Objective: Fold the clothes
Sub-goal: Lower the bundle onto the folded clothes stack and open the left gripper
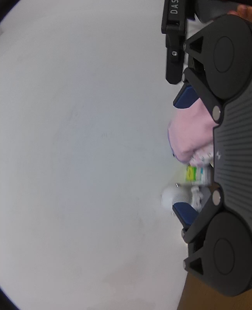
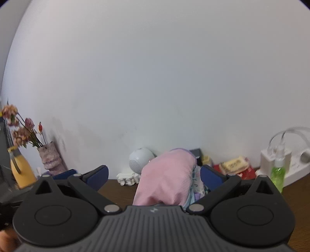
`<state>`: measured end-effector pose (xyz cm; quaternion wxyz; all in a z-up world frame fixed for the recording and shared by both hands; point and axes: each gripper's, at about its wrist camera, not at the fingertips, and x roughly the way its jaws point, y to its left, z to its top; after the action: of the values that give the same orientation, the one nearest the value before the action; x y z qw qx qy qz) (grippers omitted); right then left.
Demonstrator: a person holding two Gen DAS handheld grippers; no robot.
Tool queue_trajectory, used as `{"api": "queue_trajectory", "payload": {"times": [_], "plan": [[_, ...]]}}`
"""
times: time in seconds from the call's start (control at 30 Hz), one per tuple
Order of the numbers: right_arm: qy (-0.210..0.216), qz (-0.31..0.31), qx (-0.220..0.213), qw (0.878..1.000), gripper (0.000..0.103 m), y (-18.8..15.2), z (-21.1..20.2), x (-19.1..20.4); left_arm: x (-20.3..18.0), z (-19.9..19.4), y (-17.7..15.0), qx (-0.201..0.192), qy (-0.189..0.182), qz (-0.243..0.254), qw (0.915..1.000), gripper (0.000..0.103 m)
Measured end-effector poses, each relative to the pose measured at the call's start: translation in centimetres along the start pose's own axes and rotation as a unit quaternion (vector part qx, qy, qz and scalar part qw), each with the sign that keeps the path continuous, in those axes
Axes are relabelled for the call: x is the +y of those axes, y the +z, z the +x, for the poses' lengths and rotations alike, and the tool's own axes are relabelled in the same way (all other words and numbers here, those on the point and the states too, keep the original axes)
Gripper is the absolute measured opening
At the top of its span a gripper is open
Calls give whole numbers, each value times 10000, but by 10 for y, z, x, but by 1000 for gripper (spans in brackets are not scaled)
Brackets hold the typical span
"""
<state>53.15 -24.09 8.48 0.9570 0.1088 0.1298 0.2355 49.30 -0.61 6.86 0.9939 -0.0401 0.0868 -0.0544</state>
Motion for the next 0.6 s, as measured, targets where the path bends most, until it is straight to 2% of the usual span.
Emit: {"api": "queue_trajectory", "payload": {"times": [0.07, 0.3, 0.47, 0.6], "plan": [[-98, -156, -154, 9997, 103, -8, -9, 8, -3, -8, -7, 102, 101, 13, 9999, 103], [-447, -70, -218, 9987, 103, -32, -38, 15, -6, -29, -34, 412, 470, 189, 9979, 103], [-654, 5, -15, 9979, 103, -56, -61, 16, -1, -66, -52, 538, 728, 235, 9956, 103], [-747, 66, 165, 9970, 103, -76, -81, 21, -2, -90, -63, 639, 1071, 407, 9914, 103]]}}
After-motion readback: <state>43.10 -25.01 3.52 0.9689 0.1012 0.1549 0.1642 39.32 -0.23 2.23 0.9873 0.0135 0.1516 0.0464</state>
